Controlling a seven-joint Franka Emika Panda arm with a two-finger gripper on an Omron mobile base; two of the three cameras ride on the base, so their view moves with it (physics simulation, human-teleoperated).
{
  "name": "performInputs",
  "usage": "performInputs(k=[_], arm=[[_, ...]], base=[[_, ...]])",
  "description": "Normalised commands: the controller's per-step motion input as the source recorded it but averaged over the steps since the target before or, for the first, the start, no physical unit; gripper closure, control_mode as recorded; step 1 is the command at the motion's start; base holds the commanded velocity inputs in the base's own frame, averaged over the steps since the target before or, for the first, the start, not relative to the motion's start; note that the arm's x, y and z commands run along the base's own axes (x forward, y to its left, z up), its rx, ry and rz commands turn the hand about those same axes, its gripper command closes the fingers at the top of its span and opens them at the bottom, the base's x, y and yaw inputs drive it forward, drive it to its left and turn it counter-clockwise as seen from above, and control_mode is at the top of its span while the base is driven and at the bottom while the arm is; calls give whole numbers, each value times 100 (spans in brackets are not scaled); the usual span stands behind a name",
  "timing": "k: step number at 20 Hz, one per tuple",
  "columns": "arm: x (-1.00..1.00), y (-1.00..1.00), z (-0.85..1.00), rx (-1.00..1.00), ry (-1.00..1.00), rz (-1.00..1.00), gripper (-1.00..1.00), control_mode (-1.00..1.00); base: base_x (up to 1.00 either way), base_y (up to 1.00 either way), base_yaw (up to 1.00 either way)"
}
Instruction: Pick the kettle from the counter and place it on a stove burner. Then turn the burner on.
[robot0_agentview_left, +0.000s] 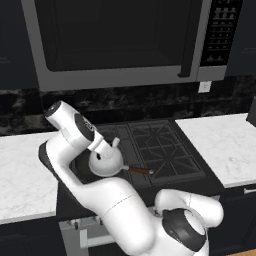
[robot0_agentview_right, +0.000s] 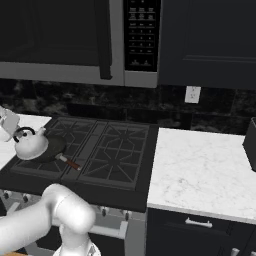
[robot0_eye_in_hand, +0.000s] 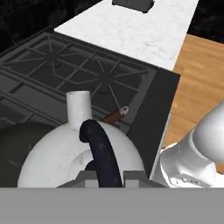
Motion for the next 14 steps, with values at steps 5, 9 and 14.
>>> performInputs(k=[5,9,14], arm=[[0,-100,14,-4,11,0,100,-100],[0,-100,13,-3,14,0,100,-100],[3,-100,10,-3,17,0,100,-100]], base=[[0,0,0],[0,0,0],[0,0,0]])
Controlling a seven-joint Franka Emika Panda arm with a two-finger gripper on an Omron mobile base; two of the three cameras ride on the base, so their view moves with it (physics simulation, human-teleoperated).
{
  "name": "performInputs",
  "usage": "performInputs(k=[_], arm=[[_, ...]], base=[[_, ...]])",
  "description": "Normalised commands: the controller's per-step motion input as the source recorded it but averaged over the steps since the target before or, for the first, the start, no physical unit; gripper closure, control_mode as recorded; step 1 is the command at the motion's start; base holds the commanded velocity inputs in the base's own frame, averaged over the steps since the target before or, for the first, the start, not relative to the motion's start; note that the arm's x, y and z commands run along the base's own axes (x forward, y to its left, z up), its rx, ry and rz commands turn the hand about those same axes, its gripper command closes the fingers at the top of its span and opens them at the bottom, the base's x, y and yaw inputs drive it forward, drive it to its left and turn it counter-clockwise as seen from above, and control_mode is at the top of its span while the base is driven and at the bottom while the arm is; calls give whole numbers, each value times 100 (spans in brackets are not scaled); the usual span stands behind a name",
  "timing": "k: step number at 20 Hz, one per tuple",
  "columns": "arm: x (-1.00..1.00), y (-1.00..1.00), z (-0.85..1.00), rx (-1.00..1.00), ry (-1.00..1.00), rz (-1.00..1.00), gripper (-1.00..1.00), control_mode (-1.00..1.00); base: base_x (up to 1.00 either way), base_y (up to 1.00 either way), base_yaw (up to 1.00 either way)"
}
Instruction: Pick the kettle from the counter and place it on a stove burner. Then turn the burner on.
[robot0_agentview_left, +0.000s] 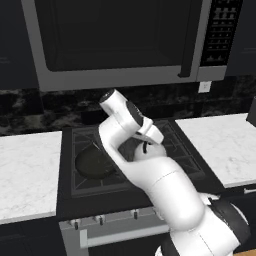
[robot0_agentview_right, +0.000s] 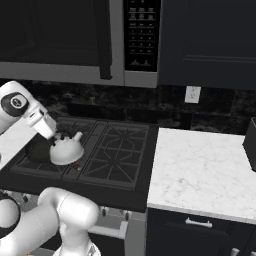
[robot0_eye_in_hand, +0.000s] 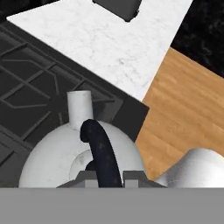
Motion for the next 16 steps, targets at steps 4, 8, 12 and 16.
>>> performInputs(k=[4,8,12,16], arm=[[9,-99,0,-2,23,0,100,-100],[10,-90,0,0,17,0,100,-100],[28,-57,-5,0,2,0,100,-100],[22,-6,-16,0,-11,1,100,-100]], base=[[0,0,0],[0,0,0],[0,0,0],[0,0,0]])
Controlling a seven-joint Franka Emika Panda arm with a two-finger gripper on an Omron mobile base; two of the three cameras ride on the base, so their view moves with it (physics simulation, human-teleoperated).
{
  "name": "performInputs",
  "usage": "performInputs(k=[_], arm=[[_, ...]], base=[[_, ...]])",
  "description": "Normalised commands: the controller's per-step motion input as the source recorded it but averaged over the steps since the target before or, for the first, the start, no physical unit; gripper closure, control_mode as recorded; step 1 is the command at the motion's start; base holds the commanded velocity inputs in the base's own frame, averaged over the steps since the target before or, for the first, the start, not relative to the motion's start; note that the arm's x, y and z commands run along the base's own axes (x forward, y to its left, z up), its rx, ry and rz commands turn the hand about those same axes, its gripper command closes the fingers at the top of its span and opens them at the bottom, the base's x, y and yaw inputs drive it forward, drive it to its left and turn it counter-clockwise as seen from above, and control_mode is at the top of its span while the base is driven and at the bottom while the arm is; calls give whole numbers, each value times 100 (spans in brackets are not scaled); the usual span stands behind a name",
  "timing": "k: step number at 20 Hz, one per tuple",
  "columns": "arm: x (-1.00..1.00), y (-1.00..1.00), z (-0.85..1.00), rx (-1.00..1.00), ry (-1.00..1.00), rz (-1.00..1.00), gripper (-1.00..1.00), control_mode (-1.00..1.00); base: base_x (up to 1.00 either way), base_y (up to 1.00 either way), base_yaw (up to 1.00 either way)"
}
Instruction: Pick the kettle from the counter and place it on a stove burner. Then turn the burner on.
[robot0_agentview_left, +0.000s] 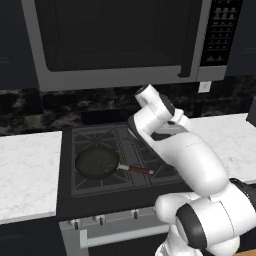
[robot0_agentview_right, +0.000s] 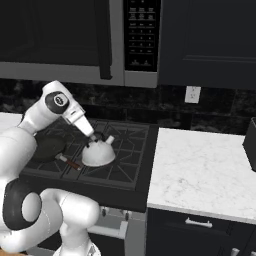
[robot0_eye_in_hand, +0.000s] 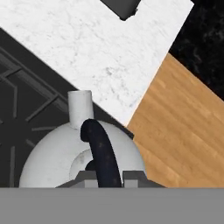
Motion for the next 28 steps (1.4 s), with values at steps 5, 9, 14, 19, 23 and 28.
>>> performInputs(k=[5,9,14,19,23,28], arm=[[3,-2,-5,11,-21,5,100,-100],[0,-16,0,18,-21,12,100,-100],[0,-27,0,17,-7,18,100,-100],[9,-19,-4,8,0,21,100,-100],[21,-6,-19,1,1,24,100,-100],[43,0,-33,0,3,21,100,-100]], base=[[0,0,0],[0,0,0],[0,0,0],[0,0,0],[0,0,0],[0,0,0]])
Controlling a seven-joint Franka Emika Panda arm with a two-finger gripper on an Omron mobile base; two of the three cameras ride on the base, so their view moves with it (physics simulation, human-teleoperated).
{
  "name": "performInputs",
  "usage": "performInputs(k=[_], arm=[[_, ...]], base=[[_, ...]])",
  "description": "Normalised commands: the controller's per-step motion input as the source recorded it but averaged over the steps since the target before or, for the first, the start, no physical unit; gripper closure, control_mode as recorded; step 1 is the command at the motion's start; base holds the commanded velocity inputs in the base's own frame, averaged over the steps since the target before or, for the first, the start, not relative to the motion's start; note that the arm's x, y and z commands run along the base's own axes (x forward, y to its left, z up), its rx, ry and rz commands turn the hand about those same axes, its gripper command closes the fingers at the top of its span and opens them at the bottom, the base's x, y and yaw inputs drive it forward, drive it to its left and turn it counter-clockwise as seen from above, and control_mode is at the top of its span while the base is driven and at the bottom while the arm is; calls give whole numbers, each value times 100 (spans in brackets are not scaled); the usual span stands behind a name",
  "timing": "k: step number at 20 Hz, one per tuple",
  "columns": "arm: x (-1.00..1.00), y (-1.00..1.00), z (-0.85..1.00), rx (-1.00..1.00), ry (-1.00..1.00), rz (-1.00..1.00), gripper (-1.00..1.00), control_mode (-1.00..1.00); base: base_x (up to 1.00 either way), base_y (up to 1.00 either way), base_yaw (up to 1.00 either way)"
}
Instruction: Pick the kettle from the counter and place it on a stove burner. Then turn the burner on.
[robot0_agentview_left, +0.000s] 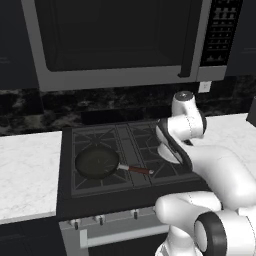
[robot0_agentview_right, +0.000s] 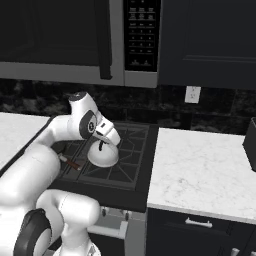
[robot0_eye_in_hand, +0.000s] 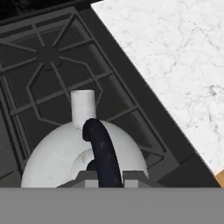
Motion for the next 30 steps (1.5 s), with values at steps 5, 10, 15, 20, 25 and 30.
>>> performInputs(k=[5,10,15,20,25,30], arm=[[48,-4,-25,0,1,15,100,-100],[39,-16,-8,0,0,8,100,-100],[33,-7,-12,0,2,7,100,-100],[23,0,-30,0,1,7,100,-100],[7,-4,-43,0,0,6,100,-100],[3,-11,-31,0,0,8,100,-100]], base=[[0,0,0],[0,0,0],[0,0,0],[0,0,0],[0,0,0],[0,0,0]])
